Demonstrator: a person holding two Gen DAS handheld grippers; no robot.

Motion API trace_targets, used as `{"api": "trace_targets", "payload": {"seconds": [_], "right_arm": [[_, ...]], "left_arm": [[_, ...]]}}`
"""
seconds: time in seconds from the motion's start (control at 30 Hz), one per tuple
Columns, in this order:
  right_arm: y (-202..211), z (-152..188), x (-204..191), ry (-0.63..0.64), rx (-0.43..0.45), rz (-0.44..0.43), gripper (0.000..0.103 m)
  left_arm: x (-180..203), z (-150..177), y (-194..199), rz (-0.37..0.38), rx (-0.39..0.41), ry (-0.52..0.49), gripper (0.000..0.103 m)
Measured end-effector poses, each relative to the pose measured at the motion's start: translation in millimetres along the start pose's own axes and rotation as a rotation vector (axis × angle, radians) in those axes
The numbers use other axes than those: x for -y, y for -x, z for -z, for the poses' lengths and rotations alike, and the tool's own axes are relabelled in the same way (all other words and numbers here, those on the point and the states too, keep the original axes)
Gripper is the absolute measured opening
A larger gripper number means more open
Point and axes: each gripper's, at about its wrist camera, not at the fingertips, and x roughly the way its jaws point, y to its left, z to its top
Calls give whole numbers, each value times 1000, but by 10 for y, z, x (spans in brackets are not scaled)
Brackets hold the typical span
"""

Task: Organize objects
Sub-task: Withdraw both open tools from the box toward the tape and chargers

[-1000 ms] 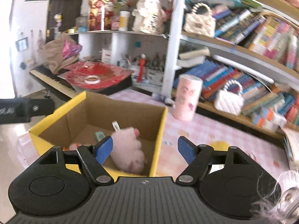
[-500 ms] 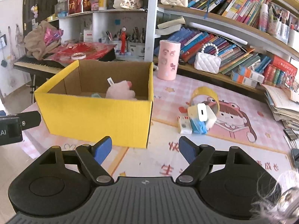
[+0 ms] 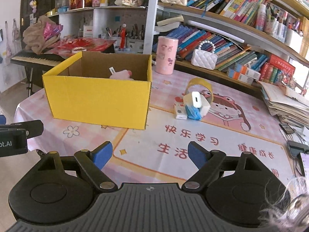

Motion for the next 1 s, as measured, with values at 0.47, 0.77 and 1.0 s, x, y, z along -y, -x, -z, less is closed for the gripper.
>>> {"api": "trace_targets", "payload": {"seconds": [0.47, 0.77, 1.0], "right_arm": [[281, 279, 281, -83, -26, 109, 86], [314, 352, 526, -139, -37, 180, 87], [267, 382, 792, -165, -55, 223, 87]], "left_arm": [[313, 132, 52, 118, -24, -78, 92], [598, 102, -46, 191, -34, -140, 93], [892, 56, -194, 235, -51, -165, 93]]}}
